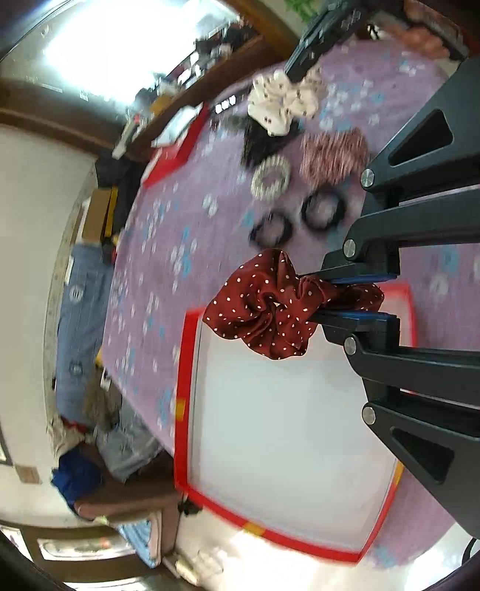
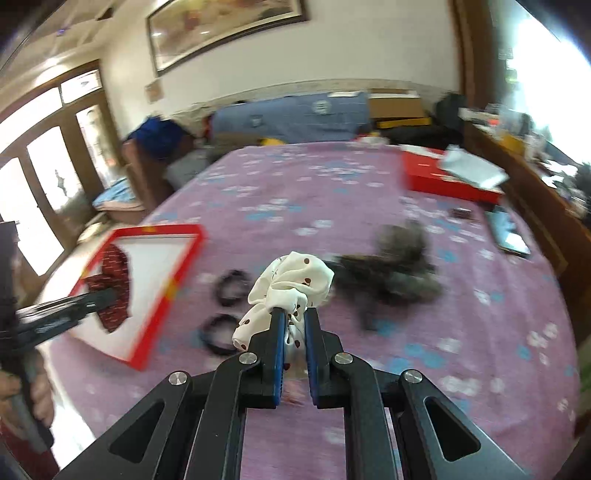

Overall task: Organize jewelry
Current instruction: 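Carry both scrunchies to the red-rimmed tray and open both tools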

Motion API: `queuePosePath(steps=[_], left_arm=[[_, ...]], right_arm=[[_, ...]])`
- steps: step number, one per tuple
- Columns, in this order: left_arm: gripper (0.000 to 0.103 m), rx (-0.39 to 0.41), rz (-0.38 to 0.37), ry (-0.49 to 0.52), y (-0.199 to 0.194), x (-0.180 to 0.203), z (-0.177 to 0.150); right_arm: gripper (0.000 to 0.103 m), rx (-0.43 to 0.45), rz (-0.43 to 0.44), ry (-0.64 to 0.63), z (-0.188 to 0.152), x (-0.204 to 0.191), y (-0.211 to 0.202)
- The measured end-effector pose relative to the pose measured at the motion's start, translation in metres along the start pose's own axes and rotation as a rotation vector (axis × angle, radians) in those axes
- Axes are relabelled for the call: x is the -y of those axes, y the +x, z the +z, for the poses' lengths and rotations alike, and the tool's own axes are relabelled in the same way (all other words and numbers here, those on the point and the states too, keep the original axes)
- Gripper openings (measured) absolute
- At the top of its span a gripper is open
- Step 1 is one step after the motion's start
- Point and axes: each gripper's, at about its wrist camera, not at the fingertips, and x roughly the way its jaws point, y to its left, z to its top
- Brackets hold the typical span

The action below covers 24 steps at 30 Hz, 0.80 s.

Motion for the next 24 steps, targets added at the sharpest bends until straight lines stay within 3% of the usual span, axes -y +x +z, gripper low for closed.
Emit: queuePosePath(steps=[4, 10, 18, 21, 22, 24], left_arm=[[0.011, 0.003, 0.105, 0.021, 0.010, -0.031, 0.019], [0.011, -0.028, 0.201, 0.007, 0.046, -0.085, 0.065], [0.011, -0.122, 0.230, -0.088, 0.094, -0.147, 0.088], [0.013, -0.116, 0.240, -0.099, 0.099, -0.158, 0.089], [0.016, -0.112, 0.243, -0.103, 0.099, -0.161, 0.090], [0.033, -0.106, 0.249, -0.117, 0.099, -0.164, 0.090]], right_arm=[[0.011, -0.026, 0.133, -0.045, 0.021, -0.047, 0.024], [0.011, -0.056, 0.231, -0.112, 0.050, -0.118, 0.083], [0.012, -0.151, 0.202, -0.146, 0.076, -0.171, 0.173], [0.012, -0.174, 0.174, -0.167, 0.078, -0.180, 0.190], [0.013, -0.179, 0.162, -0.175, 0.078, -0.182, 0.195], [0.015, -0.191, 0.152, -0.179, 0.077, -0.185, 0.202]])
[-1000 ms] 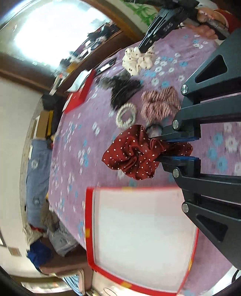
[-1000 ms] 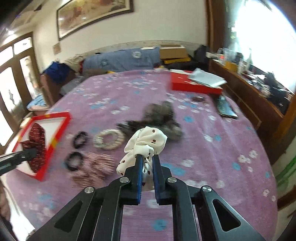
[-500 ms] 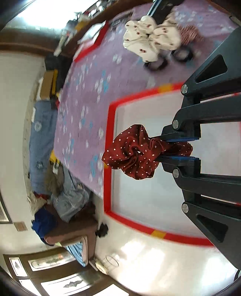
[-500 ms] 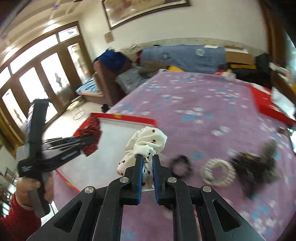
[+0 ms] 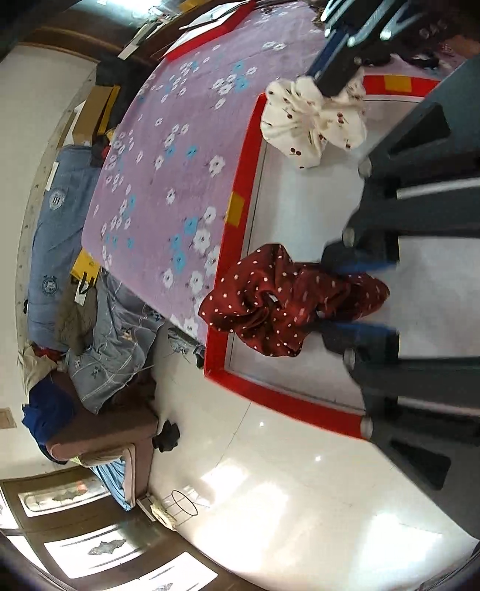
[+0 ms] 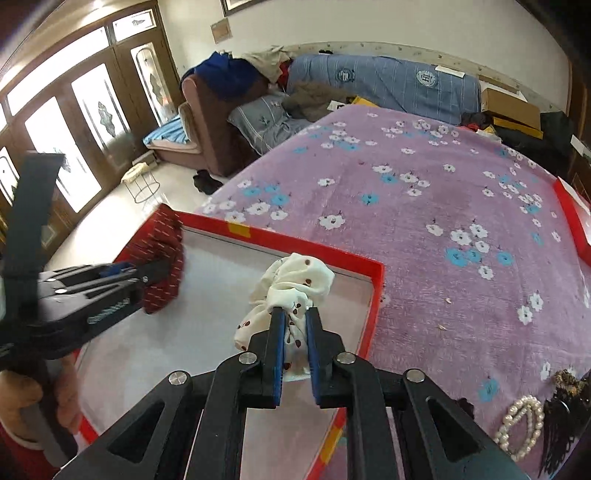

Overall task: Organize jewelry
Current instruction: 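Carry both scrunchies to the red-rimmed tray and open both tools, then grasp the plaid scrunchie with left tool while right tool grasps grey scrunchie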

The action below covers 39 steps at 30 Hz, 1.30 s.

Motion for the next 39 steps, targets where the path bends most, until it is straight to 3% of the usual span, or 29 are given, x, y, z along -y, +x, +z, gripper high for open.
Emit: queuePosePath(steps=[2, 4, 6, 8, 14, 17, 20, 27, 33, 39], left_arm=[[0.038, 0.011, 0.002, -0.011, -0.003, -0.003, -0.001], [0.039, 0.018, -0.006, -0.008, -0.006, -0.001, -0.001], [0.048, 0.022, -0.015, -0.010, -0.012, -0.002, -0.004], [0.052, 0.036, -0.017, -0.024, -0.023, -0.003, -0.008], [0.056, 0.081, -0.027, -0.057, -0.061, -0.003, -0.023], [0.061, 0.108, -0.044, -0.058, -0.081, 0.006, -0.031], [0.063, 0.129, -0.070, -0.039, -0.098, 0.023, -0.042], [0.065, 0.139, -0.132, 0.086, -0.120, 0.083, -0.072], [0.065, 0.124, -0.172, 0.197, -0.123, 0.140, -0.095], [0.064, 0.080, -0.269, 0.334, -0.113, 0.207, -0.130]], right_arm=[[0.015, -0.003, -0.017, -0.005, -0.001, -0.001, 0.005], [0.023, 0.000, -0.035, -0.011, 0.000, -0.003, 0.008], [0.048, 0.007, -0.040, -0.011, 0.001, -0.004, 0.005], [0.061, 0.028, -0.037, -0.006, 0.001, -0.004, -0.002], [0.064, 0.092, -0.030, -0.019, -0.003, 0.002, -0.042], [0.071, 0.120, -0.013, 0.007, -0.015, 0.015, -0.069], [0.072, 0.141, -0.010, 0.029, -0.036, 0.035, -0.098], [0.072, 0.186, -0.102, 0.152, -0.099, 0.114, -0.159], [0.072, 0.163, -0.209, 0.328, -0.153, 0.197, -0.188], [0.072, 0.127, -0.182, 0.442, -0.189, 0.236, -0.183]])
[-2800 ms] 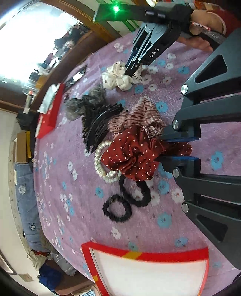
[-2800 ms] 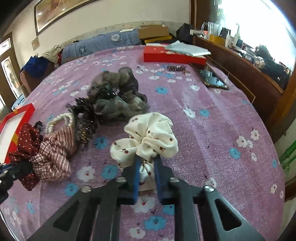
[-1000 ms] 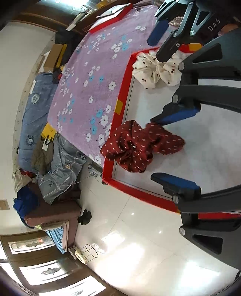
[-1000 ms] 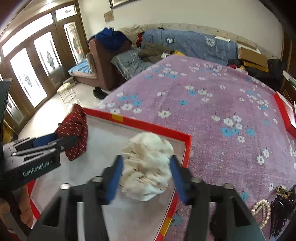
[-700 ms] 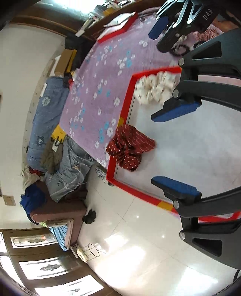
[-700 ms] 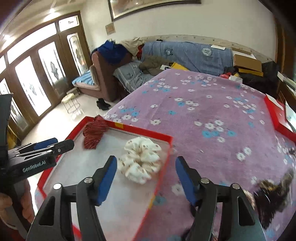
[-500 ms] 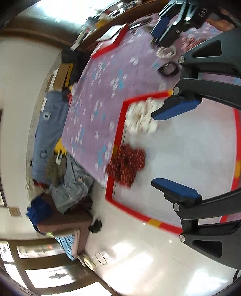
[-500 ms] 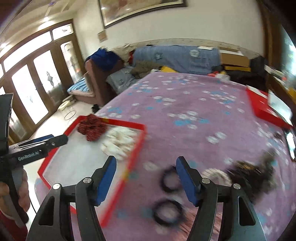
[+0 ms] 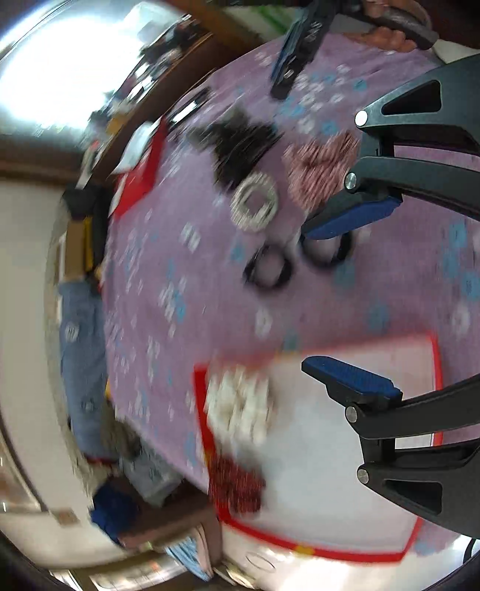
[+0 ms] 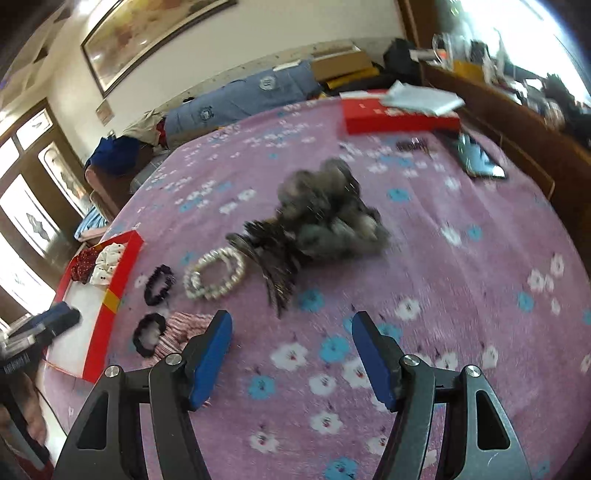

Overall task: Organize jewelry
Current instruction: 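Grasp the plaid scrunchie with left tool while right tool grasps grey scrunchie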

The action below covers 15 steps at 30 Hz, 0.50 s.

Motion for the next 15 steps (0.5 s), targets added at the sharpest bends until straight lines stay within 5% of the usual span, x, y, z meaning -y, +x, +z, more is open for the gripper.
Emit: queuePosePath(steps=[7, 15], left_arm=[[0.064, -0.076, -0.076, 0.113, 0.039, 0.065, -0.016], [0.064, -0.107, -0.110, 0.111, 0.061, 0.086, -0.014]], right_arm=[[0.072, 0.021, -0.014, 0.050, 0.004, 0.022, 0.009], [0.071, 0.088, -0.018, 0.036, 0.031, 0.020, 0.013]])
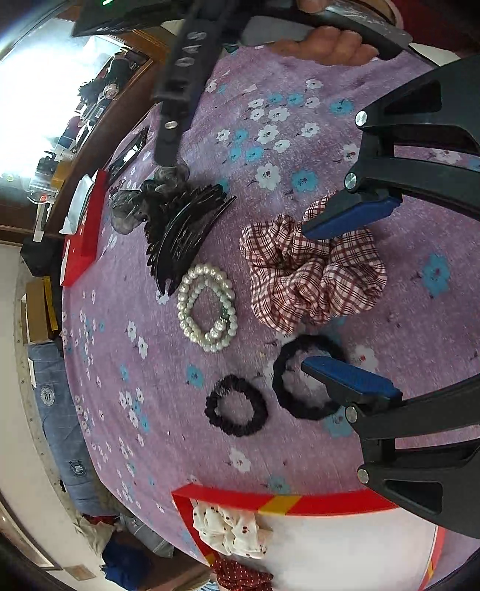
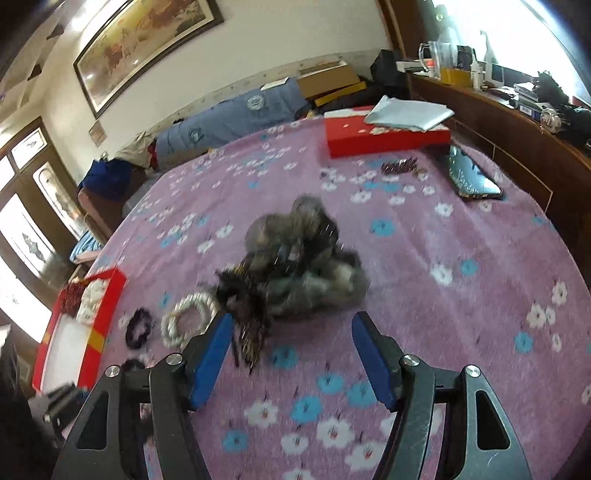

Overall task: Organize jewelry
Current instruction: 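Grasp the plaid scrunchie with left tool while right tool grasps grey scrunchie, then carry both scrunchies into the tray and open both tools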

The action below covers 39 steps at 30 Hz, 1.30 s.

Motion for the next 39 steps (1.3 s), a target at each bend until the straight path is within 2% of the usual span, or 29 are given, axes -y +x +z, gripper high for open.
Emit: queuePosePath(steps=[5, 11, 12, 13, 15, 16, 20, 28, 31, 36, 39], left_arm=[[0.064, -0.004, -0.015, 0.004, 0.005, 0.003, 0.002], [0.064, -0.002, -0.017, 0.002, 0.007, 0.005, 0.002], [0.061, -0.004, -0.015, 0.004, 0.007, 0.005, 0.002], [0.056, -0.003, -0.015, 0.005, 0.006, 0.005, 0.001], [0.016, -0.010, -0.018, 0.006, 0.004, 0.005, 0.000], [0.012, -0.026, -0.027, 0.001, 0.005, 0.004, 0.000], [0.012, -0.017, -0.048, -0.029, -0.005, 0.001, -0.004], [0.012, 0.053, -0.102, -0.089, -0.044, -0.009, -0.010], [0.012, 0.075, -0.109, -0.122, -0.058, -0.018, -0.014], [0.012, 0.108, -0.077, -0.183, -0.075, -0.040, -0.022], [0.012, 0.123, -0.028, -0.229, -0.082, -0.061, -0.028]], right_arm=[[0.071, 0.026, -0.057, 0.007, 0.021, 0.006, 0.020], [0.071, -0.041, -0.072, 0.026, 0.033, 0.014, 0.061], [0.065, -0.053, -0.055, 0.032, 0.033, 0.014, 0.065], [0.057, -0.063, -0.030, 0.037, 0.033, 0.014, 0.068], [0.024, -0.077, -0.024, 0.042, 0.032, 0.015, 0.070], [0.021, -0.078, -0.022, 0.049, 0.031, 0.017, 0.068], [0.015, -0.055, 0.008, 0.083, 0.028, 0.023, 0.054], [0.015, 0.057, 0.010, 0.113, 0.024, 0.032, -0.006], [0.015, 0.071, 0.029, 0.120, 0.022, 0.030, -0.021], [0.015, 0.072, 0.076, 0.071, 0.014, 0.004, -0.036], [0.015, 0.057, 0.112, 0.034, 0.008, -0.018, -0.036]])
